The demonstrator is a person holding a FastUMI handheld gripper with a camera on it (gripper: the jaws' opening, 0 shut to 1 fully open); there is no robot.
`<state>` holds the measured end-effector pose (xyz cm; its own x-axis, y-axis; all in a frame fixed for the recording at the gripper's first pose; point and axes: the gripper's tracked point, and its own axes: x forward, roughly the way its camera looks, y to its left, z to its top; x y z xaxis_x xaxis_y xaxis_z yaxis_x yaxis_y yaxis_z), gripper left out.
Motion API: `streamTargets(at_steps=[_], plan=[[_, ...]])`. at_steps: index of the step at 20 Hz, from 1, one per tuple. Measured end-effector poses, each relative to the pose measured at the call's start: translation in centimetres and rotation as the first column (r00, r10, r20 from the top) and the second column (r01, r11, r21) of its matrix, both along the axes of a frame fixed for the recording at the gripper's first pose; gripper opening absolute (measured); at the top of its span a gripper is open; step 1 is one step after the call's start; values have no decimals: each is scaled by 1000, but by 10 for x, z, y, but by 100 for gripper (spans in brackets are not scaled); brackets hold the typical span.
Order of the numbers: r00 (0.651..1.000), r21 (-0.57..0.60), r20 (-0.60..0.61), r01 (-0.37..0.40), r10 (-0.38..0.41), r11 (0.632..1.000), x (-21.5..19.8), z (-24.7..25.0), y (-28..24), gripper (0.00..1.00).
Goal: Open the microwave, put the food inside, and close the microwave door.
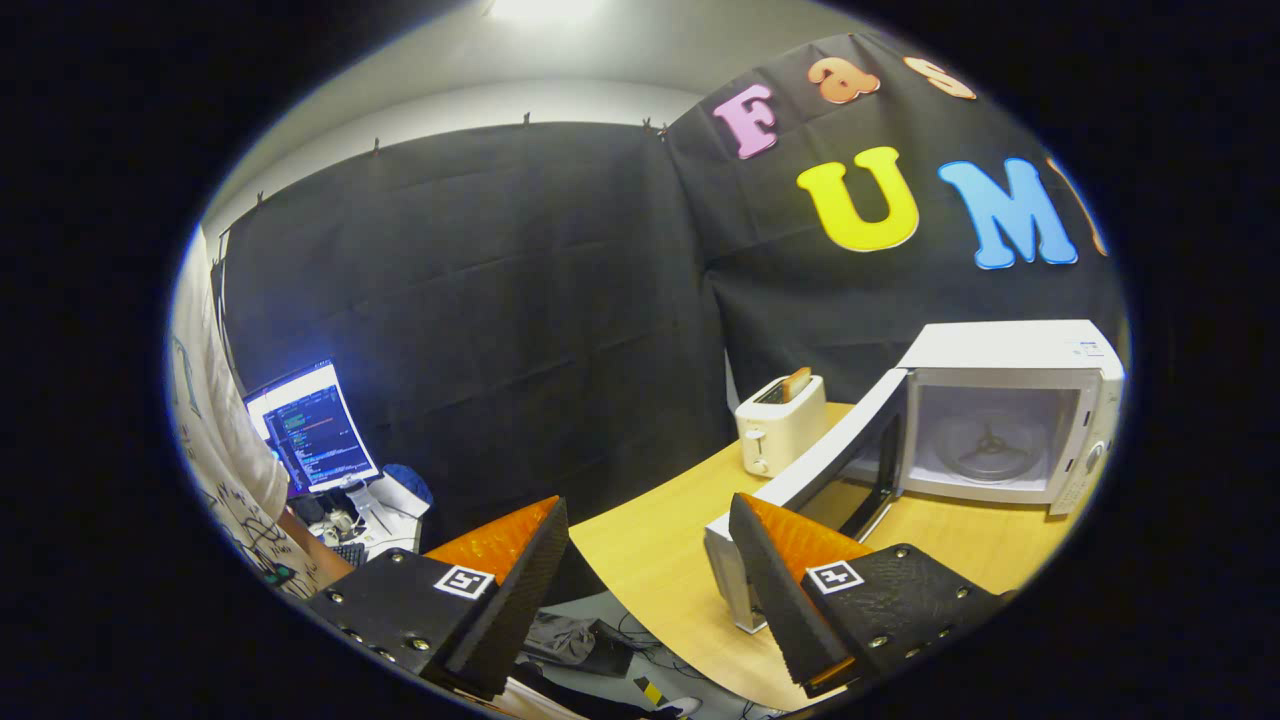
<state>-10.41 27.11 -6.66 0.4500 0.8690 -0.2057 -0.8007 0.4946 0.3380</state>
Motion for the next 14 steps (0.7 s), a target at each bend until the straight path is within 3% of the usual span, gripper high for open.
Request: streamTargets(at_steps=[7, 14], plan=[[971, -8, 59, 232, -231, 973, 53, 15, -106, 98], [879, -90, 84, 475, -468, 875, 83, -2, -208, 98]])
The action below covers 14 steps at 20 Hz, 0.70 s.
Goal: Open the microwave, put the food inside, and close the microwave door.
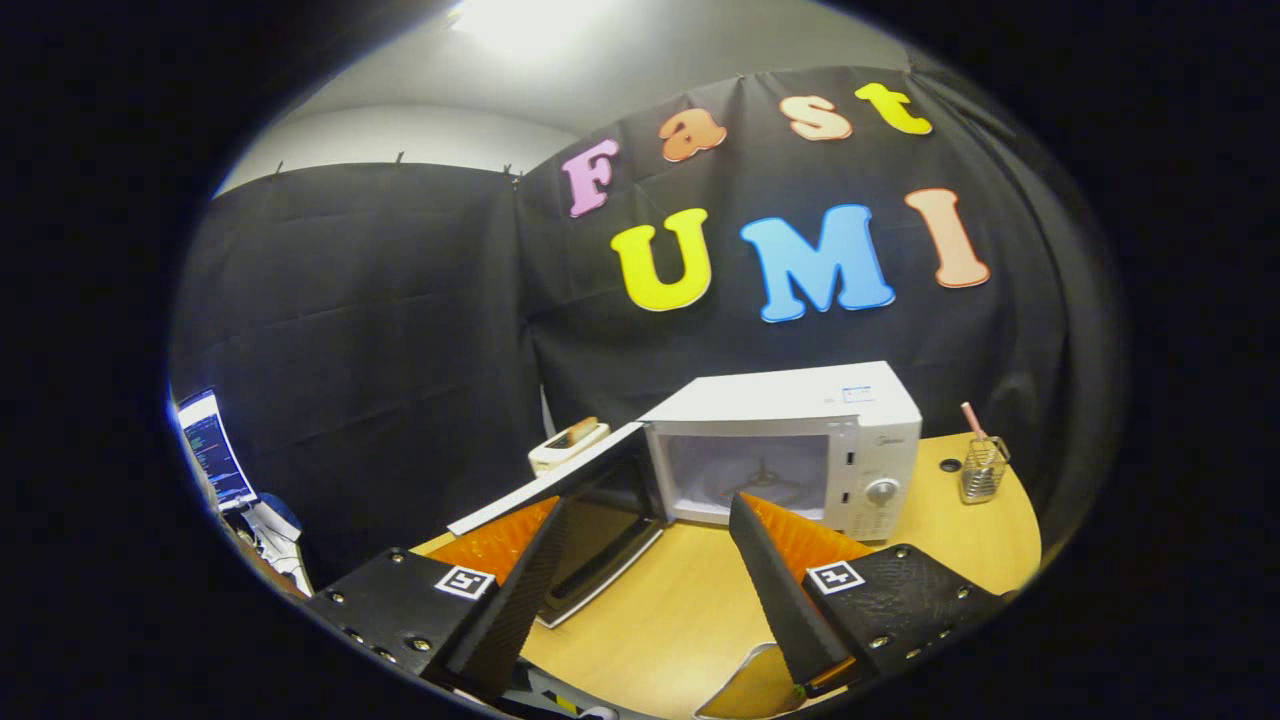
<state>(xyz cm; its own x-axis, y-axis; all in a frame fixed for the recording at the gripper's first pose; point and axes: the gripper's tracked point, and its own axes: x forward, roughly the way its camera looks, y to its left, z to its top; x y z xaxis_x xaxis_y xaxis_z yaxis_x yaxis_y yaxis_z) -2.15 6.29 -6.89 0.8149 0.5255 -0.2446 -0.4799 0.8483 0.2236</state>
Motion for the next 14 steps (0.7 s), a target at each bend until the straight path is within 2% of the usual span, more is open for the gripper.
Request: streamTargets(at_steps=[3, 6, 10, 14], plan=[[995, -35, -29, 92, -93, 995, 7, -20, -39, 98], [985, -65, -70, 151, -155, 986, 13, -48, -68, 98], [965, -105, -154, 198, -212, 975, 11, -92, -96, 98], [942, -139, -236, 210, -239, 968, 0, -129, -110, 98]])
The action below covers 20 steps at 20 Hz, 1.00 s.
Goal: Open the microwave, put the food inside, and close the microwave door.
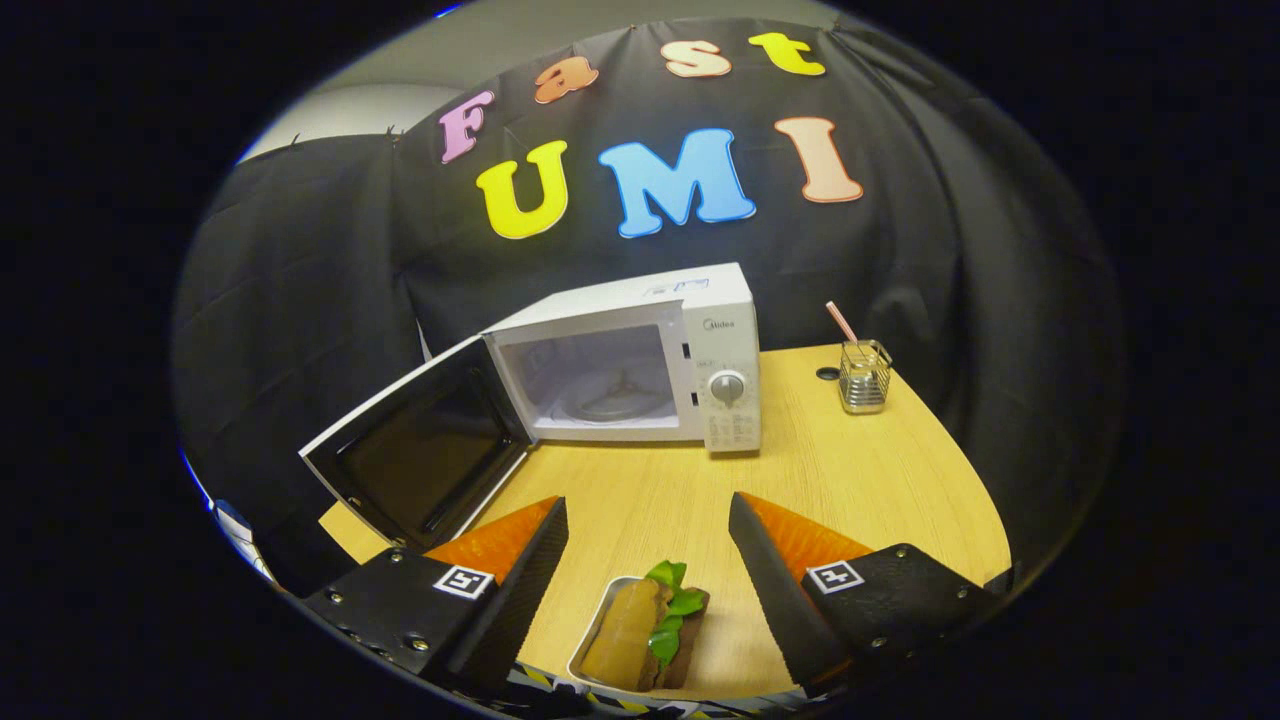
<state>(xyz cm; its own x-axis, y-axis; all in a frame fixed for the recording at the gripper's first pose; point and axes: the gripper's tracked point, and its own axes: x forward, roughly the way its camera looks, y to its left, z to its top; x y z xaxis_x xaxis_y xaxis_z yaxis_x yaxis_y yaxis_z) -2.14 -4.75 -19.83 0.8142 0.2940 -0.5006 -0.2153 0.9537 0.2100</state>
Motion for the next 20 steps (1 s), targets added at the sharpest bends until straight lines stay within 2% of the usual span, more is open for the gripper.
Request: streamTargets(at_steps=[9, 19, 20], plan=[[972, 25, -236, -2, 8, 1000, -23, -74, -7, 98], [891, 83, -449, -42, 75, 996, -51, -116, 10, 99], [881, 85, -467, -38, 74, 996, -52, -120, 11, 92]])
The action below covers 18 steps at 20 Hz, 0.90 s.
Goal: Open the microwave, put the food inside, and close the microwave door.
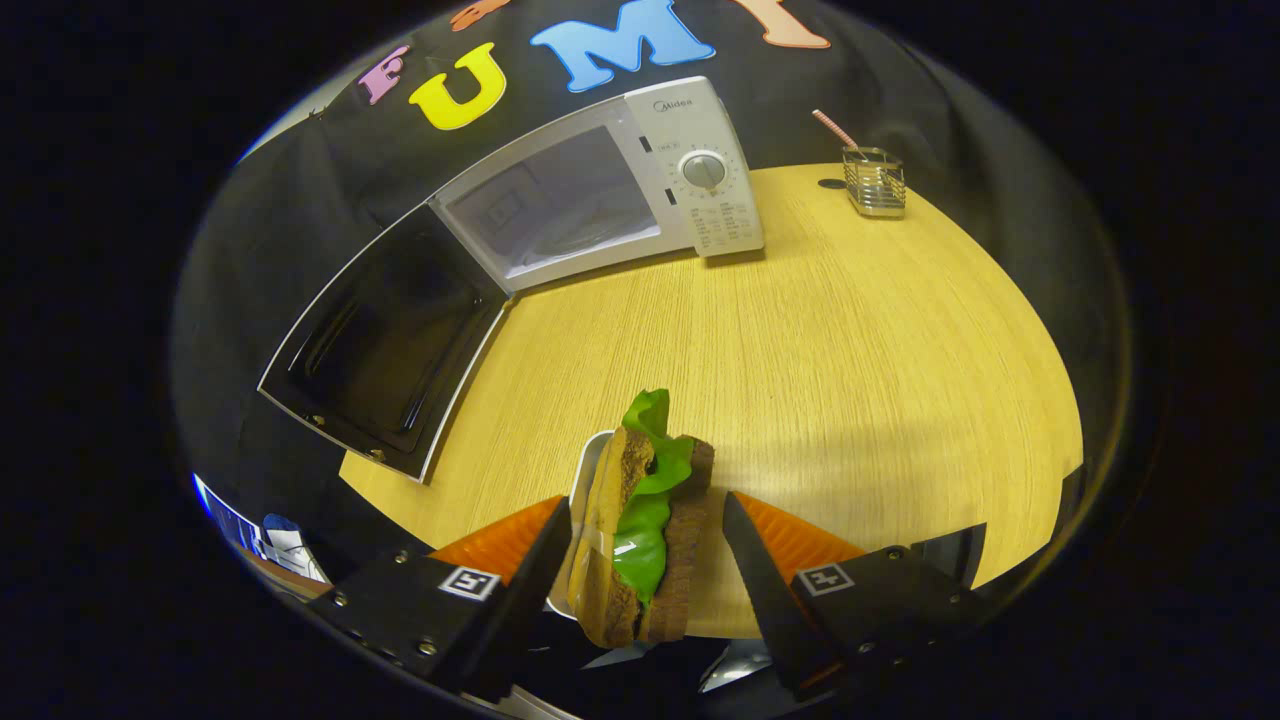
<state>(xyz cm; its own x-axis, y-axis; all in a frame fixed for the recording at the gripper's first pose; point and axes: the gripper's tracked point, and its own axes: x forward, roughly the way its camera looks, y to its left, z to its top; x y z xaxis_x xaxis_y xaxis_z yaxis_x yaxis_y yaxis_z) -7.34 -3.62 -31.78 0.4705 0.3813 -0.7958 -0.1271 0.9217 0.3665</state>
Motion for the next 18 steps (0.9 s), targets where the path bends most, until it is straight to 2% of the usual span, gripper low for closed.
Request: streamTargets(at_steps=[1, 2, 3, 4, 7, 8, 9, 11, 12, 14, 18], plan=[[1000, 1, -14, 1, -1, 1000, 1, -3, 1, 85], [1000, 7, -29, 8, -8, 1000, 3, -3, 1, 74], [999, 20, -43, 20, -19, 1000, 2, -5, 3, 69], [998, 33, -63, 35, -33, 999, 3, -7, 3, 60], [994, 54, -100, 51, -45, 997, -2, -2, 9, 48], [994, 52, -94, 61, -56, 997, -1, -2, 9, 48], [993, 50, -107, 50, -44, 998, -4, -1, 12, 35], [994, 20, -106, 40, -38, 999, -7, 2, 14, 35], [994, 0, -109, 31, -31, 1000, -6, 4, 14, 25], [993, -13, -117, 12, -13, 1000, -7, 8, 18, 25], [997, 4, -72, 26, -26, 1000, -4, 30, 21, 24]])
